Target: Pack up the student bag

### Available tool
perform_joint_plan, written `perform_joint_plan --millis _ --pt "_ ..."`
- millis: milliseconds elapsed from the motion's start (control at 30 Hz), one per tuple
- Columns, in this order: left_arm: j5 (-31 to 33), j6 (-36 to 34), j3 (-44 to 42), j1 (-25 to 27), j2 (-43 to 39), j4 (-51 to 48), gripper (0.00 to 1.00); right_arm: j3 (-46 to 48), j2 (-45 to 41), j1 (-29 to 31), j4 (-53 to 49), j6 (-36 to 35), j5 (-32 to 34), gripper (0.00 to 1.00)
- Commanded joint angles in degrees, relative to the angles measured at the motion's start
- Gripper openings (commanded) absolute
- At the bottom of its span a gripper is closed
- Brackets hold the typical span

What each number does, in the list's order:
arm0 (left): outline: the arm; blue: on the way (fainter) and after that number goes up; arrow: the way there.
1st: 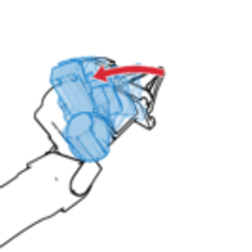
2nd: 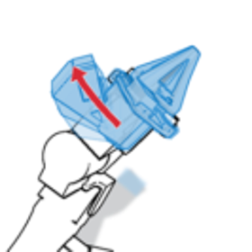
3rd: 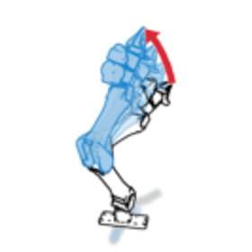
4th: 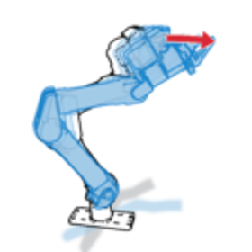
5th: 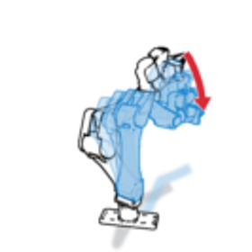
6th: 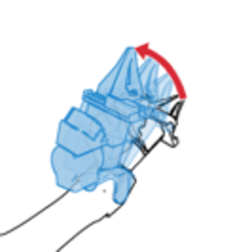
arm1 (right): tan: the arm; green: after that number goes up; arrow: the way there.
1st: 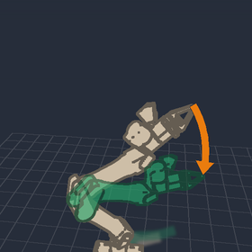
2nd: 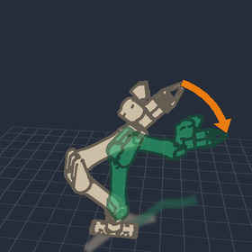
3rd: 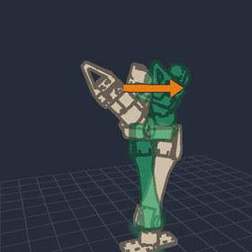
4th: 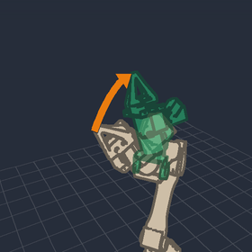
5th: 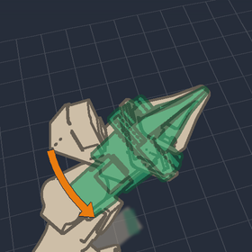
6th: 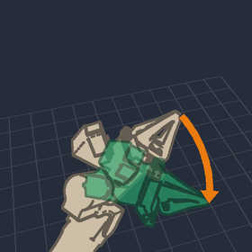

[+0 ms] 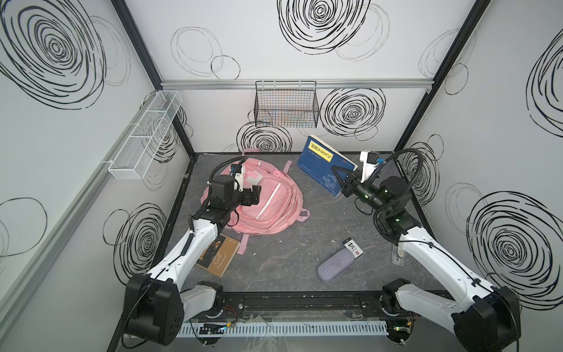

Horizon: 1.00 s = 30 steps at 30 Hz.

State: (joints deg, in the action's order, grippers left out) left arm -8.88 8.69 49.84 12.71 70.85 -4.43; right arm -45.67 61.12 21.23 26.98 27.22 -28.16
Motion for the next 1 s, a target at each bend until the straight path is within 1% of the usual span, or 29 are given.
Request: perform_joint_plan --millis 0,100,167,200,300,400,567,667,867,967 --pt "2.0 -4.79 4.75 5.58 4.26 -1.31 0.96 0.45 0.3 -0.42 5.75 0.05 -0.58 0.0" --pt "4.34 -6.69 8.59 8.77 9.92 -3.02 0.98 0.58 2.49 -0.76 6.86 -0.33 -0.89 0.0" --pt "3.74 -7.06 11.43 9.91 13.96 -4.26 0.98 1.14 3.45 -1.11 8.08 -0.07 -1.14 0.0" --pt "3.12 -8.28 12.77 10.69 15.77 -5.28 0.98 1.28 3.85 -1.28 8.47 -0.06 -1.2 0.0" --pt "5.64 -12.16 14.78 13.5 19.23 -6.88 0.99 1.29 4.26 -1.59 8.08 -0.71 -1.17 0.0" --pt "5.68 -13.41 13.23 13.88 19.34 -5.38 0.99 1.13 4.27 -1.7 7.12 -1.54 -1.29 0.0" --pt "7.0 -14.3 11.31 14.88 19.68 -4.32 1.0 1.64 5.09 -1.67 8.35 -0.92 -1.59 0.0" --pt "8.11 -14.22 12.82 15.65 21.69 -5.31 1.0 1.59 5.82 -1.66 8.48 -0.68 -1.63 0.0" --pt "6.79 -12.44 15.19 16.46 24.94 -6.91 1.0 1.74 5.42 -1.88 8.17 -0.95 -1.39 0.0" --pt "7.41 -12.42 15.46 17.12 25.71 -7.16 1.0 1.96 5.37 -1.9 8.19 -0.94 -1.46 0.0"
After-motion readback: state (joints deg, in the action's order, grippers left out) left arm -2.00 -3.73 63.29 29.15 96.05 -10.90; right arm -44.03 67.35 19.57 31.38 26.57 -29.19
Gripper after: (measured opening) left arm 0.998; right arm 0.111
